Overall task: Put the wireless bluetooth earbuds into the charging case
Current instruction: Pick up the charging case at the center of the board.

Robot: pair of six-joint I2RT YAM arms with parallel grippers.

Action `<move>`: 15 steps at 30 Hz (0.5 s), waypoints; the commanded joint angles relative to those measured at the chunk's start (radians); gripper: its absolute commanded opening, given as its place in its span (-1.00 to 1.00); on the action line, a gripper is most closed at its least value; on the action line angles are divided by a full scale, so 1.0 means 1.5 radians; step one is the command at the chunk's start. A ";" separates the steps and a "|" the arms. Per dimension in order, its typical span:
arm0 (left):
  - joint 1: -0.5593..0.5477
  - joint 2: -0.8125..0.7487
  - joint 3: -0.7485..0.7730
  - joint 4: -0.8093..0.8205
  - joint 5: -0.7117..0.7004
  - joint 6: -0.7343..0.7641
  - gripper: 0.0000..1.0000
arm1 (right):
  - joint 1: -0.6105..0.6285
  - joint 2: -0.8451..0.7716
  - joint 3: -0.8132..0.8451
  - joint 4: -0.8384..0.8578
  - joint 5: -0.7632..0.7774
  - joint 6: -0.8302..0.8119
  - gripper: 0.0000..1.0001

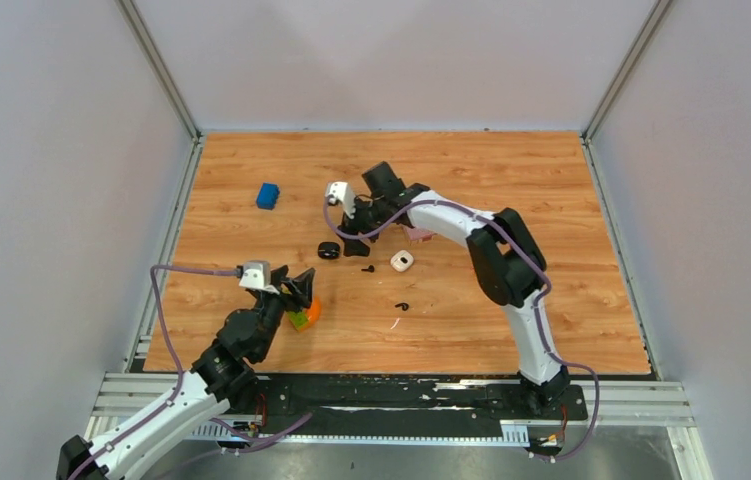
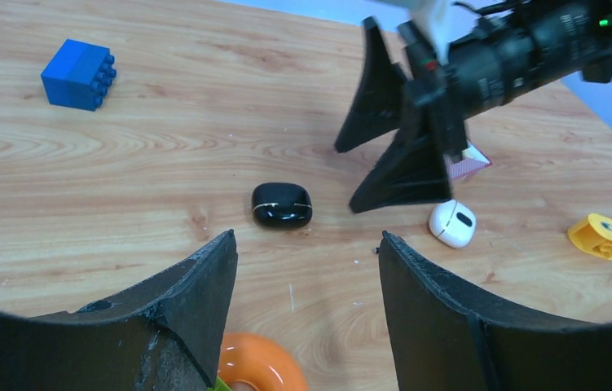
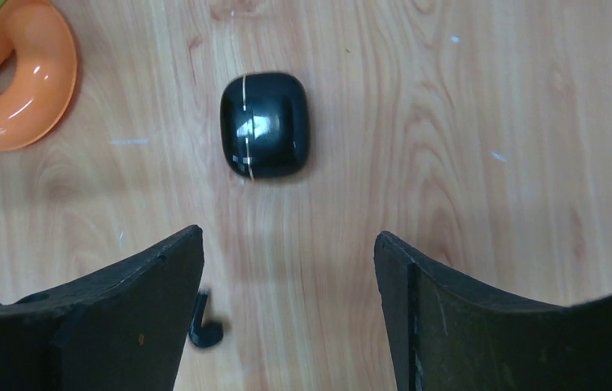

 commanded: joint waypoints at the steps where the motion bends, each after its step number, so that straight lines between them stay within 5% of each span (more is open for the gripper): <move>1: -0.002 0.026 0.012 0.009 -0.016 0.015 0.42 | 0.029 0.076 0.113 -0.026 0.007 -0.017 0.55; 10: -0.002 0.110 0.027 0.051 0.011 0.021 0.40 | 0.040 0.167 0.220 -0.070 -0.002 -0.030 0.70; 15: -0.002 0.098 0.023 0.055 0.010 0.023 0.38 | 0.046 0.194 0.245 -0.095 -0.006 -0.047 0.46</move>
